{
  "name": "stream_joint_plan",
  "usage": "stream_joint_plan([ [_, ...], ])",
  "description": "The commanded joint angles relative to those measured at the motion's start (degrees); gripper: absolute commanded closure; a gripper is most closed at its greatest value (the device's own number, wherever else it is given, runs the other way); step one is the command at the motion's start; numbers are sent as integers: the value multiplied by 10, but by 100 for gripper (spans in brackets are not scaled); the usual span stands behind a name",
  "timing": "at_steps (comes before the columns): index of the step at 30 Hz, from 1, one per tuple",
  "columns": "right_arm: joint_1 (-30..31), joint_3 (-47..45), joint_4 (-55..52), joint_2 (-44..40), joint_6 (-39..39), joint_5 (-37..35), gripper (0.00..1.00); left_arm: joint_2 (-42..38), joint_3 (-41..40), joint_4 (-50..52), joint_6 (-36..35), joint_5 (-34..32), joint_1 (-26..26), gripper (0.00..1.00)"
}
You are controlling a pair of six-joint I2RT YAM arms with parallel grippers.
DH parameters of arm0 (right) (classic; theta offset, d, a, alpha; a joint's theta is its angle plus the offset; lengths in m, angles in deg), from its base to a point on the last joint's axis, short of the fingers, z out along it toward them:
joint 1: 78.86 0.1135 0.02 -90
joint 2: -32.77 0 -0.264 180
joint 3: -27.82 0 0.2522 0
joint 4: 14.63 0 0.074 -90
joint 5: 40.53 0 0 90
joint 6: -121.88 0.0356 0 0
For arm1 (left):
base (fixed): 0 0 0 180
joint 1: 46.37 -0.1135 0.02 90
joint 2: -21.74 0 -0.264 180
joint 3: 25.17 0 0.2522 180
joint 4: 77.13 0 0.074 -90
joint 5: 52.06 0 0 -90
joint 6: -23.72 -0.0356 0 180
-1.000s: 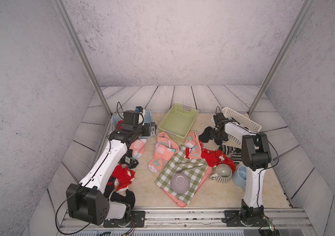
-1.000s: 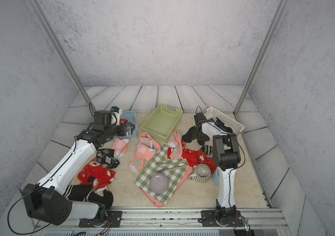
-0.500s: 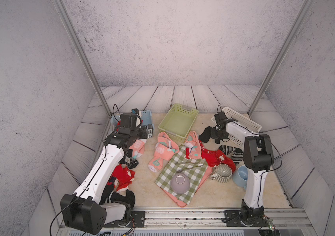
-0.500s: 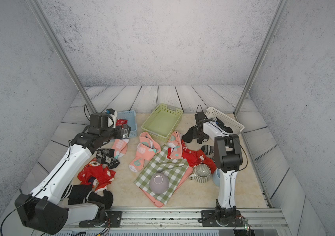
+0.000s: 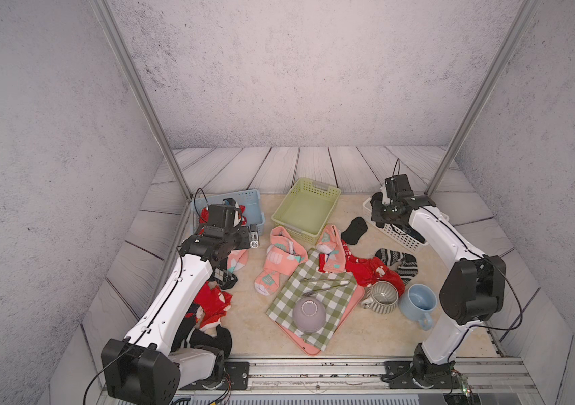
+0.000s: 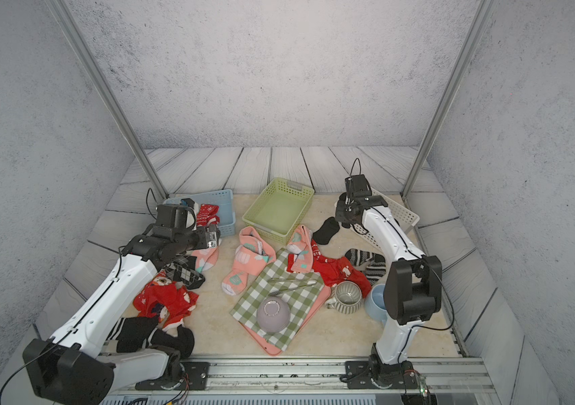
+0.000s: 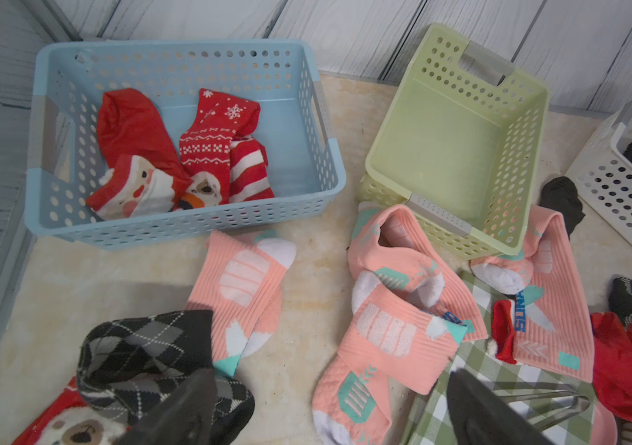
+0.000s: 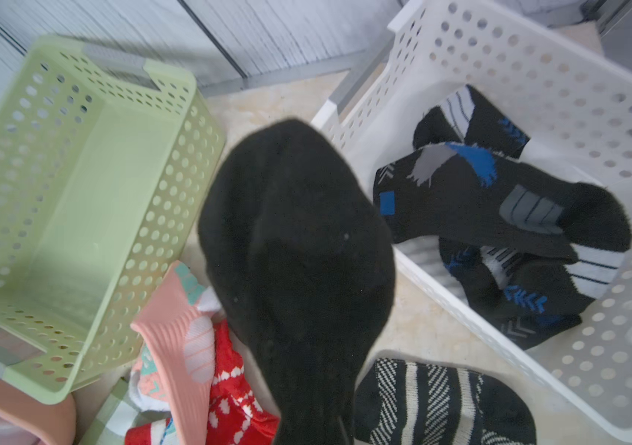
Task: Sort the socks into the basket by color
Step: Pick up the sock from the center of the board, then place the sock in the bin.
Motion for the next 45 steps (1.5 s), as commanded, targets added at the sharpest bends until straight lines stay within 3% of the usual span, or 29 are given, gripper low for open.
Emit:
stream_joint_plan([
  [1,-30,49,-6,14,-8,-15,100,-1,-9,30,22,-6,3,4],
  [13,-121,188,-39,179,-14,29,100,-21,-71,89,75,1,18,2],
  [21,-154,178,-20,240,-5,28,94,-19,-107,115,113,-16,27,2],
  [23,-159,176,-19,250,-5,32,85,-13,-108,123,120,-24,27,2],
  [26,-162,179,-24,261,-5,40,60,0,-117,126,141,-26,27,2],
  [31,-161,184,-39,256,5,51,1,27,-138,127,188,-36,27,2],
  [39,-146,165,-11,177,12,78,1,43,-139,159,234,-114,27,4],
  [45,-100,135,-7,104,10,76,1,34,-148,157,270,-155,26,19],
])
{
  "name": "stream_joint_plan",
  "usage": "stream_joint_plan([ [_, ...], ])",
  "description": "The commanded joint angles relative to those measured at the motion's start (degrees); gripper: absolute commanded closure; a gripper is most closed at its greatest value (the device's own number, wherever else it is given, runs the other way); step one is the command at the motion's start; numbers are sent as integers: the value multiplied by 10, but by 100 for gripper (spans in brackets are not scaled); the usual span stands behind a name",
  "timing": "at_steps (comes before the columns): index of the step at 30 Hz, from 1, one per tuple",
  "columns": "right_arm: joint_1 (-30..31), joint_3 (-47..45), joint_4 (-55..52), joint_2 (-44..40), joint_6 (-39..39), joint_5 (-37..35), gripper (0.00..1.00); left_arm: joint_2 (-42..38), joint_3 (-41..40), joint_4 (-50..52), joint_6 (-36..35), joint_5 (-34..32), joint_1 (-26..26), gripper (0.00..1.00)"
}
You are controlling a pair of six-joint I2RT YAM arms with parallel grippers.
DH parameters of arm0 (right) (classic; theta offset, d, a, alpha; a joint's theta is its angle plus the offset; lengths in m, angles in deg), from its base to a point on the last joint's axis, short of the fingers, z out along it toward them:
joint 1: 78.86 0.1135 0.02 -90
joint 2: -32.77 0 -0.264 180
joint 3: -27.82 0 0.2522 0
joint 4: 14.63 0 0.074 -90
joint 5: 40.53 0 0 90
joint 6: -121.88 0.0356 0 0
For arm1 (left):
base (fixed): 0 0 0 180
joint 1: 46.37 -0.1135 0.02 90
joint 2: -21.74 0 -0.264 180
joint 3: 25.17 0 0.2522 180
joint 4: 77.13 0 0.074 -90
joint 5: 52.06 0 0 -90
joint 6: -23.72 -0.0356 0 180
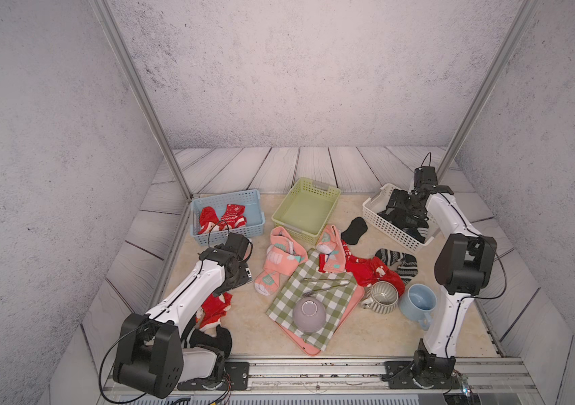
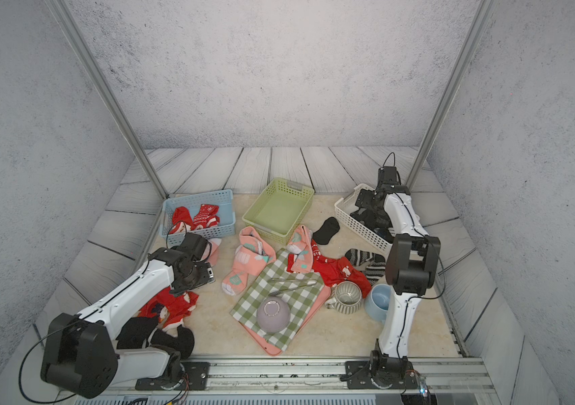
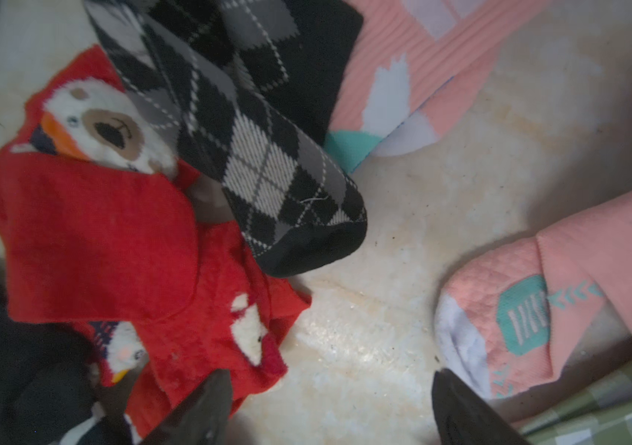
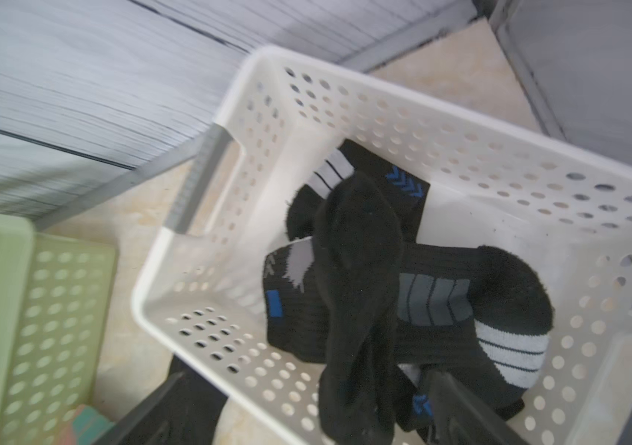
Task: Sort the socks into the basket by color
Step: Place the sock in the bin, then pick up the sock from the center of the board.
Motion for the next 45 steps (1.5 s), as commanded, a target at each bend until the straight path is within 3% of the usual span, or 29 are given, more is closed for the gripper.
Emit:
stream_joint_plan([
  [1,35,-22,3,-54,1,7,1,-2,-8,20,37,-47,2,19],
  [5,75,-65,14,-103,5,9,1,12,-22,20,63,-69,-1,20],
  [10,123,-129,33,-157,6,12,1,34,-64,-20,91,-50,-12,21],
  [20,169,-171,39,-195,10,23,1,78,-99,-64,105,-36,-42,30],
  [22,175,-171,39,-195,8,22,1,80,-100,-75,99,-33,-45,39],
  [26,180,-167,37,-192,5,22,1,74,-95,-84,86,-26,-46,68],
  [28,182,-167,37,-191,6,23,1,63,-93,-84,75,-22,-45,97],
  [29,183,-167,38,-191,6,23,1,53,-92,-81,72,-20,-44,100],
  [33,193,-160,32,-187,3,23,1,17,-73,-64,57,-3,-23,100],
  [39,205,-160,27,-186,3,29,1,-38,-12,-42,28,34,67,100],
  [45,222,-159,18,-185,0,30,1,-85,27,-31,6,61,94,100],
])
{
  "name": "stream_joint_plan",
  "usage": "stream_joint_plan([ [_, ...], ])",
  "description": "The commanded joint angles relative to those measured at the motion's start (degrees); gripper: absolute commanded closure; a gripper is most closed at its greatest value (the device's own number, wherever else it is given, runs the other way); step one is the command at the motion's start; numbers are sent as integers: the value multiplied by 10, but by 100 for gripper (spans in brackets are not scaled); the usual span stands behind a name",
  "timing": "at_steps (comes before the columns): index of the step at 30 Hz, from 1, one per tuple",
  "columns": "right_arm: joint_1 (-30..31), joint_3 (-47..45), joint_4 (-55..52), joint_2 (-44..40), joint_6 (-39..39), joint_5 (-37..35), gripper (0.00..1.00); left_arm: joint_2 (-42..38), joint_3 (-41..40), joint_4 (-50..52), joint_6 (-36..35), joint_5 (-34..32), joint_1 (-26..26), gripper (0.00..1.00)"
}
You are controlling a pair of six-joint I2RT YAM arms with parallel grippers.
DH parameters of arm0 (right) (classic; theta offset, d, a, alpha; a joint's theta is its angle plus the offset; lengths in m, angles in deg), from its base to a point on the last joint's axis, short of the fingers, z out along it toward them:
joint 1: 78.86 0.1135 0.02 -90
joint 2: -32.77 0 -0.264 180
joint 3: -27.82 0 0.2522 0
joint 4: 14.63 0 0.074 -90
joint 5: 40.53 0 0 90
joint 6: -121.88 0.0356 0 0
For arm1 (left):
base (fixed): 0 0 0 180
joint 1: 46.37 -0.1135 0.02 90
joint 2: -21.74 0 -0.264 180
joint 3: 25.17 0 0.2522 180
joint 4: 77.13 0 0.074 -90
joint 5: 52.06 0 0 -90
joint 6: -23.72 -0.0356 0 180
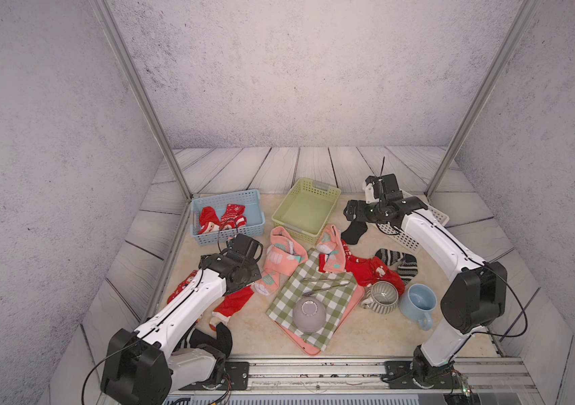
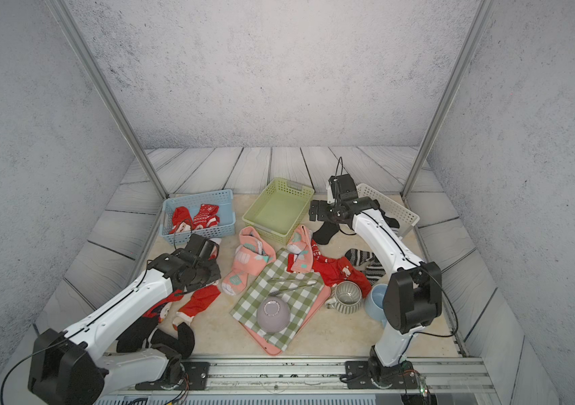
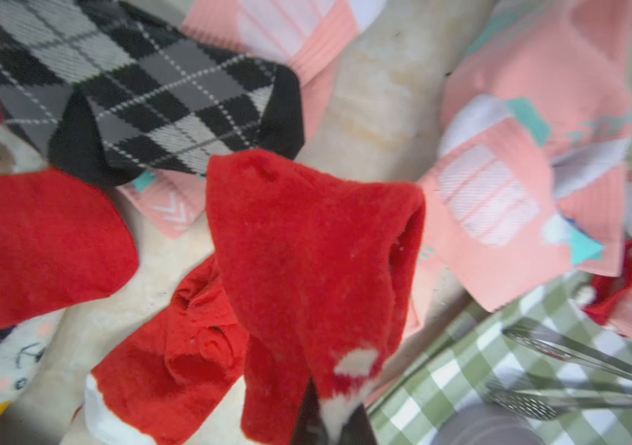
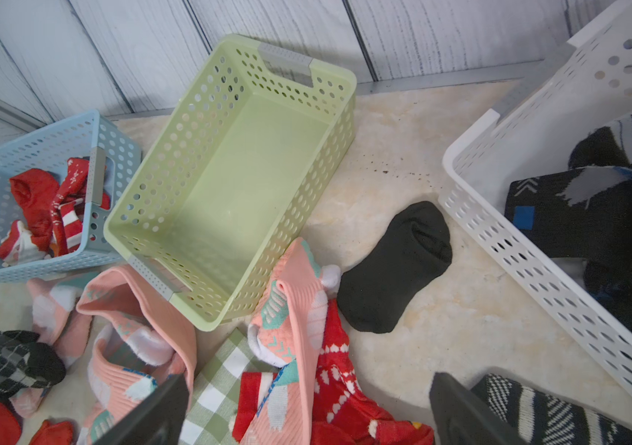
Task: Sort the socks into the basket by color
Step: Pick up the sock from the center of the board, then place the sock in the bin.
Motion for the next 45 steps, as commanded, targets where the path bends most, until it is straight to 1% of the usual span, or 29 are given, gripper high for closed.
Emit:
stream_joint_plan([
  [1,10,7,-15,-7,-4,5,1,-20,24,26,-27,9,8,100],
  [5,19,4,-20,-14,-5,0,1,-38,29,-8,-62,44,9,100],
  [10,24,0,-29,-19,-7,-7,1,-43,30,-58,-87,48,8,100],
  [11,26,0,-31,-21,-8,-8,1,-37,41,-60,-92,40,3,100],
  [13,28,-2,-32,-27,-8,-9,1,-14,69,-68,-106,53,-21,100],
  [15,30,-6,-30,-35,-5,-9,1,29,112,-69,-122,79,-54,100],
  [17,32,-9,-34,-41,-4,-6,1,77,154,-74,-132,127,-97,100],
  [19,35,-18,-34,-50,-1,-5,1,127,204,-72,-145,153,-129,100],
  [22,39,-42,-26,-67,2,-2,1,201,283,-69,-172,160,-159,100],
  [25,40,-60,-26,-79,1,-1,1,282,366,-55,-184,158,-190,100],
  [29,40,-84,-19,-90,2,1,1,380,449,-62,-197,140,-220,100],
  [32,41,-92,-19,-91,-2,-2,1,456,512,-62,-207,134,-237,100],
  [35,39,-98,-19,-91,-5,-5,1,525,571,-57,-228,121,-240,100],
  [38,40,-100,-20,-88,-6,-7,1,583,619,-40,-226,117,-244,100],
  [40,40,-101,-20,-88,-8,-10,1,607,635,-32,-223,116,-246,95],
  [43,40,-101,-21,-84,-10,-15,1,623,633,-35,-223,113,-246,89],
  [45,40,-100,-20,-82,-10,-15,1,629,629,-36,-225,113,-246,82],
])
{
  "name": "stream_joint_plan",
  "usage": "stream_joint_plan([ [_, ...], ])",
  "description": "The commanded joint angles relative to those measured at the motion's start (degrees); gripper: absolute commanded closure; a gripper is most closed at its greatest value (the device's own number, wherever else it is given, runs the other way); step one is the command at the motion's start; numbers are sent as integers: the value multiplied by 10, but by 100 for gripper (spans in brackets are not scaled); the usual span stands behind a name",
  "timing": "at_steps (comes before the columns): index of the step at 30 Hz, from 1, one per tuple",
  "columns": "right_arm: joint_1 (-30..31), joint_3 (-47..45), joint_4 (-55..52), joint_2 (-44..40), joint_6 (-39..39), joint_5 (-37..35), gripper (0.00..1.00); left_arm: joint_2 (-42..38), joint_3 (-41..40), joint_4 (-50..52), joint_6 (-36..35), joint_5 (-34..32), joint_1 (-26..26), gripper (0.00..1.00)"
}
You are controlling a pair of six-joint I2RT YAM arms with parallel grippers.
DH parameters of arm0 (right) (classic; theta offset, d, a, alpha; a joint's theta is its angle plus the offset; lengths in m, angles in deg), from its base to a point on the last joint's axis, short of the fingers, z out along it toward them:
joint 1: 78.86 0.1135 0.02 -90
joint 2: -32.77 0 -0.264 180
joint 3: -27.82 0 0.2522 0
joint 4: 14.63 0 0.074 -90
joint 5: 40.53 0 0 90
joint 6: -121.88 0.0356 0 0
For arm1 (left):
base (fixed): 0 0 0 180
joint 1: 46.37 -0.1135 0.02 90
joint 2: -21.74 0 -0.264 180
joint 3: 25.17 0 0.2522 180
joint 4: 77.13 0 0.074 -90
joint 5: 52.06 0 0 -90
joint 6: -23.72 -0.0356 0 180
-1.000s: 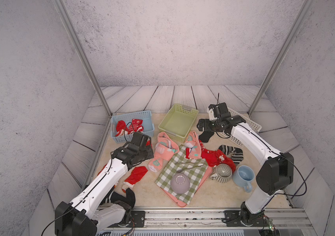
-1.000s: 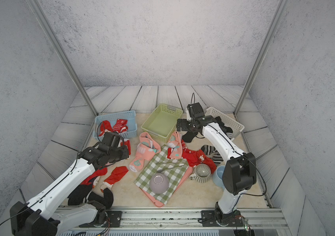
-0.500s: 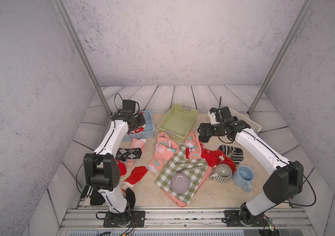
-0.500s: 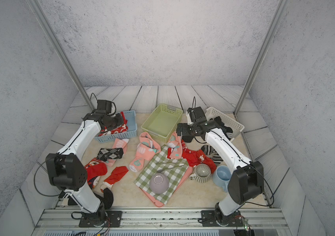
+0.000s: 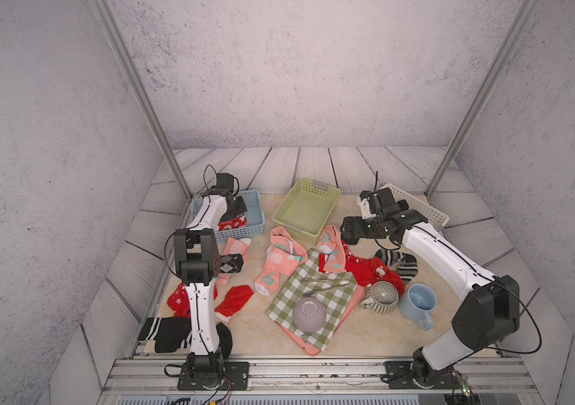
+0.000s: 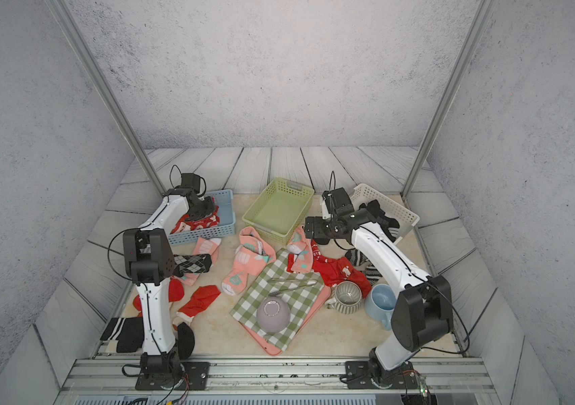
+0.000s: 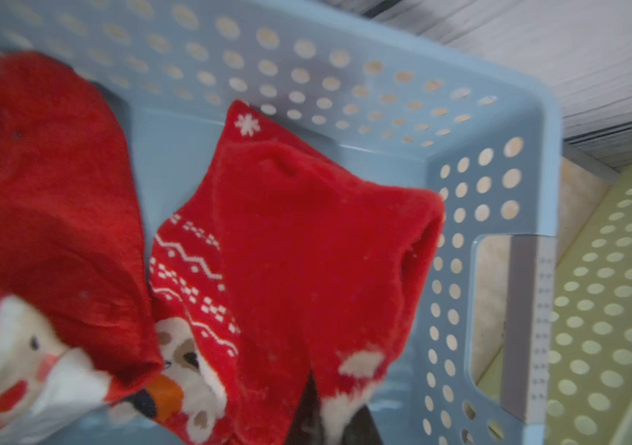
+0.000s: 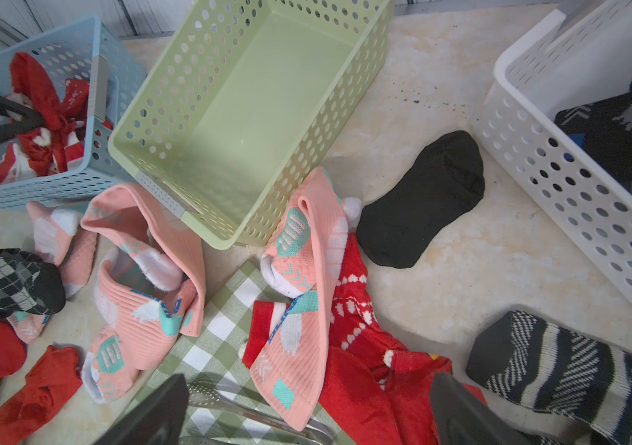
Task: Sort the socks into the basket by color
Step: Place the sock in the bin.
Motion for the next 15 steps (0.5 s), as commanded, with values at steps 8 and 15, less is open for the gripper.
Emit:
stream_joint_plan([
  [8,2,1,1,-1,-4,-2,1,-24,-23,-11,-14,-6,-3,45],
  [15,3,2,-7,2,-9,-3,1,-103,-56,-42,-19,-3,-2,32],
])
